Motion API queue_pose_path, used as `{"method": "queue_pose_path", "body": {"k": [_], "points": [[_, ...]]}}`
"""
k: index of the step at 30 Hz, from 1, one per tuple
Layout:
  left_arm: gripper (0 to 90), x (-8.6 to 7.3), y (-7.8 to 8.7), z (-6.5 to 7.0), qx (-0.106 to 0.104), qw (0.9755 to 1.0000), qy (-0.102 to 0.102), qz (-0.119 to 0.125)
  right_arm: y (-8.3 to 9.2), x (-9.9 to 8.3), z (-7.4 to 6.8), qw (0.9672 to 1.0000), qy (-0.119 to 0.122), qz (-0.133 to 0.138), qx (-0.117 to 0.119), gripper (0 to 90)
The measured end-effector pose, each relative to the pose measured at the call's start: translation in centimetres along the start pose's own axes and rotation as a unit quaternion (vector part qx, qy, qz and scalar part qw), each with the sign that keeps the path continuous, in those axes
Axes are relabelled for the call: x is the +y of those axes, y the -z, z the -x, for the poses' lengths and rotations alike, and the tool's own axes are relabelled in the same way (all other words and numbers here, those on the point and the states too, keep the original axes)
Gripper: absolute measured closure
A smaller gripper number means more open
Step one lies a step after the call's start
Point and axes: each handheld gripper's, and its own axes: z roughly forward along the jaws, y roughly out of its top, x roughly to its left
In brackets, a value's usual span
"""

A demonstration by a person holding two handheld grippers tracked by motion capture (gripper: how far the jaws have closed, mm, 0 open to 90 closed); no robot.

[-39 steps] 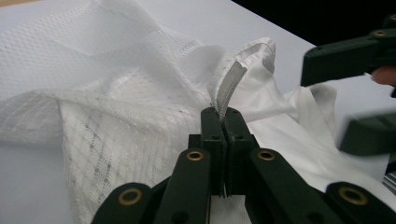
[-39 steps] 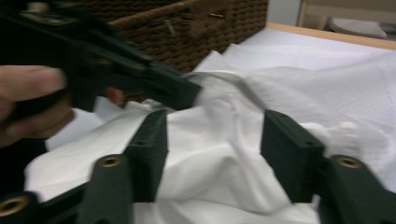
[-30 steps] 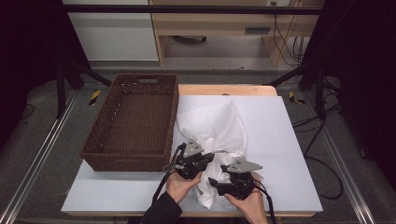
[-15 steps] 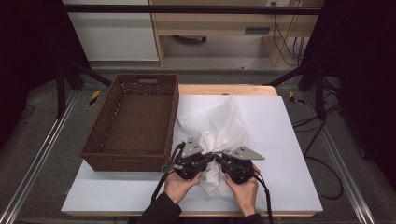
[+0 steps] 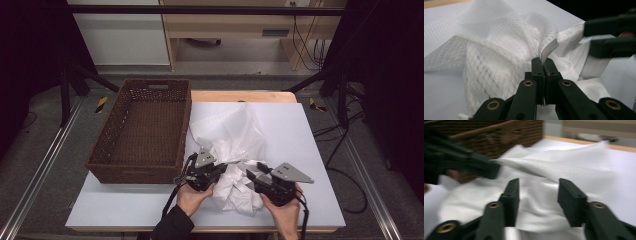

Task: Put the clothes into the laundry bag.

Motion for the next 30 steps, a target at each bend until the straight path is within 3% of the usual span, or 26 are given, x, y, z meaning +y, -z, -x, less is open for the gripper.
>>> {"method": "queue_pose_path", "body": {"k": [3, 6, 9, 11, 13, 15, 18, 20, 22, 27, 30], "points": [[88.5, 0.1, 0.0, 0.1, 0.001, 1.0, -0.004, 0.004, 0.5, -0.6, 1.8, 0.9993, -0.009, -0.015, -0.033, 31.3], [88.5, 0.1, -0.1, 0.2, 0.002, 1.0, -0.006, 0.005, -1.0, -2.1, 2.9, 0.9977, -0.023, -0.058, -0.025, 29.9], [88.5, 0.1, -0.2, 0.2, 0.001, 1.0, -0.007, 0.003, -2.5, -3.1, 3.2, 0.9961, -0.032, -0.082, 0.007, 49.0], [88.5, 0.1, -0.2, 0.1, 0.0, 1.0, -0.004, 0.004, -2.7, -3.1, 2.8, 0.9961, -0.026, -0.08, 0.028, 71.6], [88.5, 0.2, -0.1, 0.1, 0.001, 1.0, -0.004, 0.004, -2.3, -2.6, 2.1, 0.9964, -0.012, -0.071, 0.044, 81.4], [88.5, 0.3, 0.0, 0.1, 0.0, 1.0, 0.0, 0.006, -1.9, -1.9, 0.9, 0.996, 0.009, -0.058, 0.068, 82.8], [88.5, 0.8, 0.4, 0.4, -0.003, 0.9999, -0.001, 0.012, -2.3, -1.3, -1.5, 0.9926, 0.044, -0.057, 0.098, 82.8], [88.6, 1.1, 0.7, 0.7, -0.006, 0.9998, -0.007, 0.015, -3.3, -1.2, -2.7, 0.9916, 0.06, -0.067, 0.093, 82.8], [88.6, 1.3, 1.0, 1.0, -0.009, 0.9997, -0.012, 0.018, -4.6, -1.2, -3.1, 0.993, 0.06, -0.071, 0.073, 82.7], [88.7, 1.2, 1.4, 1.0, -0.018, 0.9995, -0.012, 0.021, -7.5, -1.3, -1.8, 0.997, 0.034, -0.068, 0.009, 81.5], [88.6, 0.7, 1.0, 0.8, -0.02, 0.9996, -0.008, 0.017, -8.2, -1.4, -1.1, 0.9972, 0.012, -0.074, 0.005, 80.1]]}}
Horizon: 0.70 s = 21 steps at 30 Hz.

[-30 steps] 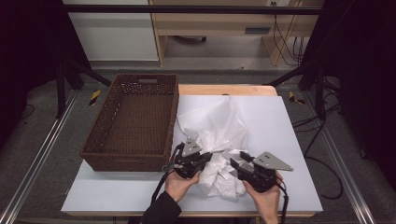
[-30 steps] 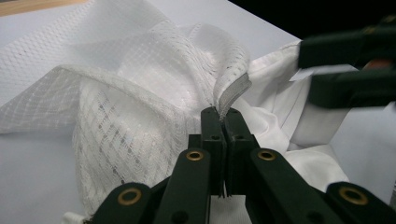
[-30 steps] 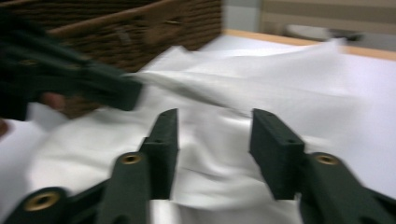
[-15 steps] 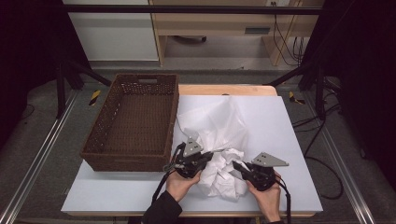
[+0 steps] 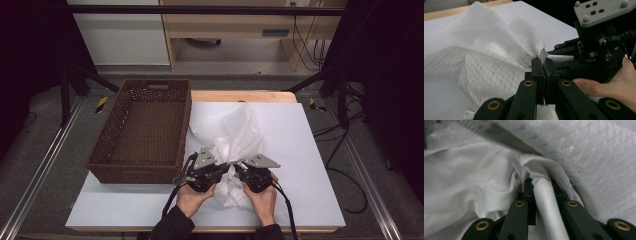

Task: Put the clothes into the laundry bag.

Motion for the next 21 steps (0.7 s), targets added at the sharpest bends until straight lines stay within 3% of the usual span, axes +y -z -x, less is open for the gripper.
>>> {"method": "queue_pose_path", "body": {"k": [4, 7, 11, 14, 17, 18, 19, 21], "points": [[88.5, -0.7, -0.7, -0.2, 0.005, 0.9999, 0.001, -0.011, 1.0, 0.1, 0.0, 0.9999, 0.005, 0.002, 0.013, 70.6], [88.5, -1.0, -1.0, -0.5, 0.007, 0.9999, 0.006, -0.013, 3.3, 0.1, 0.2, 0.999, 0.005, 0.022, 0.038, 59.4], [88.5, -1.1, -1.2, -0.8, 0.01, 0.9998, 0.01, -0.014, 5.3, -0.7, 0.0, 0.9979, -0.004, 0.029, 0.058, 32.6], [88.5, -1.0, -1.3, -0.8, 0.012, 0.9998, 0.01, -0.013, 4.4, -1.7, -0.9, 0.9979, 0.008, -0.01, 0.064, 25.8], [88.5, -0.9, -1.2, -0.8, 0.011, 0.9998, 0.009, -0.013, 2.2, -2.5, -1.7, 0.996, 0.028, -0.055, 0.065, 38.8], [88.6, -0.9, -1.1, -0.7, 0.011, 0.9998, 0.007, -0.013, 1.8, -2.5, -1.9, 0.9965, 0.033, -0.058, 0.051, 48.0], [88.6, -0.9, -1.0, -0.7, 0.011, 0.9998, 0.007, -0.013, 1.7, -2.5, -1.9, 0.9968, 0.043, -0.057, 0.036, 63.8], [88.6, -0.7, -0.8, -0.7, 0.008, 0.9999, 0.009, -0.009, 2.0, -2.0, -1.6, 0.9976, 0.027, -0.055, 0.031, 79.3]]}}
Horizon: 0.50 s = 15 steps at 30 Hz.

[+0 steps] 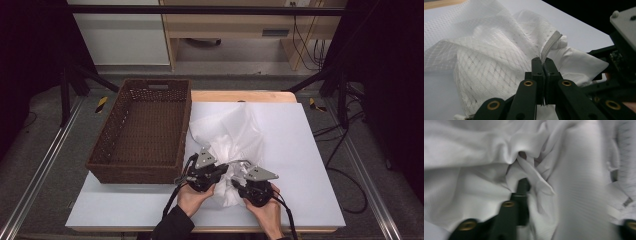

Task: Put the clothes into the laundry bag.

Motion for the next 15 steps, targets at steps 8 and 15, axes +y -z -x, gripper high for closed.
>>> {"method": "queue_pose_path", "body": {"k": [8, 15], "points": [[88.7, 1.6, 1.0, 1.0, -0.015, 0.9997, -0.018, 0.0, -0.1, 2.3, -1.2, 0.999, -0.007, 0.044, -0.002, 83.8], [88.7, 0.8, 1.1, 0.3, -0.019, 0.9998, -0.01, -0.005, -3.6, 1.8, 0.4, 0.9977, -0.038, 0.033, -0.046, 80.4]]}}
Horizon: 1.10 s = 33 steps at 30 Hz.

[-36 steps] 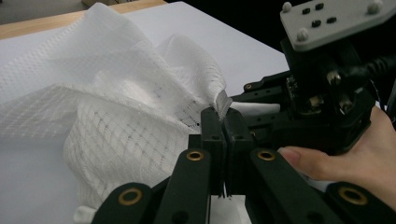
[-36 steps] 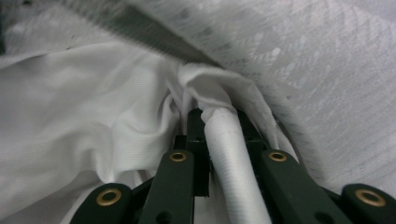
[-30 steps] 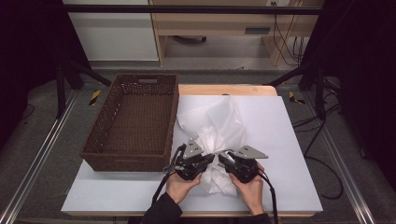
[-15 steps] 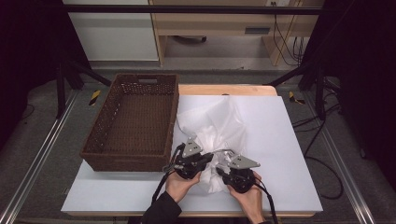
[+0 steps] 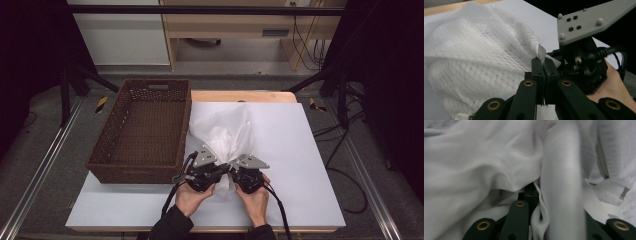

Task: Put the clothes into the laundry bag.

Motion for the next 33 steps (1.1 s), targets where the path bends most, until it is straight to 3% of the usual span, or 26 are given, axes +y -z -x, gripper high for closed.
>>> {"method": "queue_pose_path", "body": {"k": [3, 5, 7, 9, 11, 13, 16, 19, 20, 22, 28, 31, 33], "points": [[88.6, -0.6, -0.2, -0.7, 0.006, 0.9999, 0.007, -0.006, 0.8, -0.2, 0.1, 0.9997, 0.006, 0.018, 0.015, 65.5], [88.5, -1.0, -0.4, -1.1, 0.011, 0.9998, 0.01, -0.01, 2.4, -0.2, 0.3, 0.9986, 0.01, 0.044, 0.028, 57.0], [88.5, -1.3, -0.6, -1.3, 0.016, 0.9997, 0.012, -0.011, 4.2, 0.1, 0.9, 0.9973, -0.002, 0.064, 0.035, 47.7], [88.5, -1.4, -0.8, -1.4, 0.019, 0.9997, 0.012, -0.011, 6.1, 0.3, 1.7, 0.9964, 0.0, 0.08, 0.027, 44.8], [88.4, -1.4, -1.0, -1.5, 0.021, 0.9996, 0.012, -0.012, 7.0, 0.2, 2.2, 0.9964, 0.003, 0.08, 0.029, 44.7], [88.4, -1.3, -1.2, -1.5, 0.022, 0.9996, 0.013, -0.012, 6.9, -0.3, 2.2, 0.9975, 0.015, 0.059, 0.037, 46.2], [88.5, -1.2, -1.3, -1.3, 0.026, 0.9996, 0.006, -0.013, 5.1, -1.3, 2.0, 0.9987, 0.031, 0.02, 0.036, 55.2], [88.5, -1.0, -1.2, -1.1, 0.026, 0.9996, 0.001, -0.014, 3.2, -1.6, 1.7, 0.9978, 0.04, -0.009, 0.052, 79.4], [88.5, -0.9, -1.2, -1.1, 0.027, 0.9995, -0.001, -0.014, 2.9, -1.6, 1.6, 0.9978, 0.036, -0.011, 0.055, 82.8], [88.5, -0.7, -0.9, -1.0, 0.025, 0.9996, -0.003, -0.012, 2.9, -1.3, 1.3, 0.9977, 0.037, -0.011, 0.056, 84.2], [88.7, 0.9, 0.5, -0.1, 0.019, 0.9996, -0.02, 0.005, 5.0, 0.4, -1.0, 0.9925, 0.063, 0.037, 0.098, 84.6], [88.8, 1.7, 1.2, 0.3, 0.016, 0.9994, -0.028, 0.011, 4.3, 1.4, -1.4, 0.9937, 0.056, 0.042, 0.088, 84.5], [88.8, 1.7, 1.6, 0.3, 0.008, 0.9996, -0.025, 0.014, 3.4, 1.8, -0.9, 0.9954, 0.036, 0.051, 0.073, 84.4]]}}
